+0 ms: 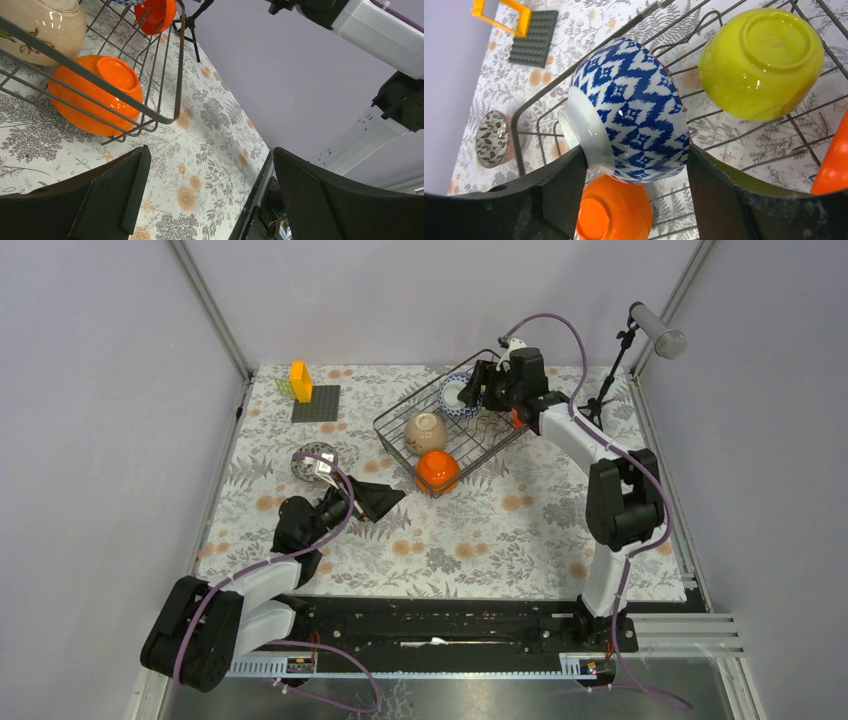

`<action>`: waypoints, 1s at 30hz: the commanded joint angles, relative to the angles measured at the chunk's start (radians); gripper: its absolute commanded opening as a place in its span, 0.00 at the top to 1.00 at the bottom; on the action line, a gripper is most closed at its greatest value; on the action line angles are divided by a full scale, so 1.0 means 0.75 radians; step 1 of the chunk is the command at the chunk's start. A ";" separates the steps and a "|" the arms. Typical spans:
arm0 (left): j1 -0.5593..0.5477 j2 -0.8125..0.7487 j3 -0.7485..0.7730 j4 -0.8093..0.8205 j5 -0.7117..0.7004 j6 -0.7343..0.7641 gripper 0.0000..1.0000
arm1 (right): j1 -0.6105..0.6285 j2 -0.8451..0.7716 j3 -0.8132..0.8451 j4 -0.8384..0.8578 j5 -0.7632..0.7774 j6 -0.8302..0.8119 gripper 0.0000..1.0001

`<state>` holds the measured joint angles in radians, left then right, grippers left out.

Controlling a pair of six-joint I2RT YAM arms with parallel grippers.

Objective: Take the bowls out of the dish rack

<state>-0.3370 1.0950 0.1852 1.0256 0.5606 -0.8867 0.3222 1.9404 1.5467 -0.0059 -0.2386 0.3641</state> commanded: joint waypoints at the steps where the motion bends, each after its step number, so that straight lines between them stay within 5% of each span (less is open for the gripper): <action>1: -0.003 0.011 0.009 0.086 0.001 0.016 0.03 | 0.002 -0.208 -0.072 0.086 -0.109 0.042 0.53; 19: 0.004 0.395 0.482 0.008 -0.070 -0.243 0.01 | 0.002 -0.490 -0.358 0.170 -0.499 0.300 0.53; 30: 0.042 0.710 0.564 0.491 0.059 -0.462 0.02 | 0.002 -0.457 -0.362 0.198 -0.661 0.418 0.54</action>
<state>-0.3099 1.5806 0.5629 1.1343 0.5415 -1.1519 0.3225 1.6279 1.2701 0.0589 -0.6342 0.6178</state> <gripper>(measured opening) 0.985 0.746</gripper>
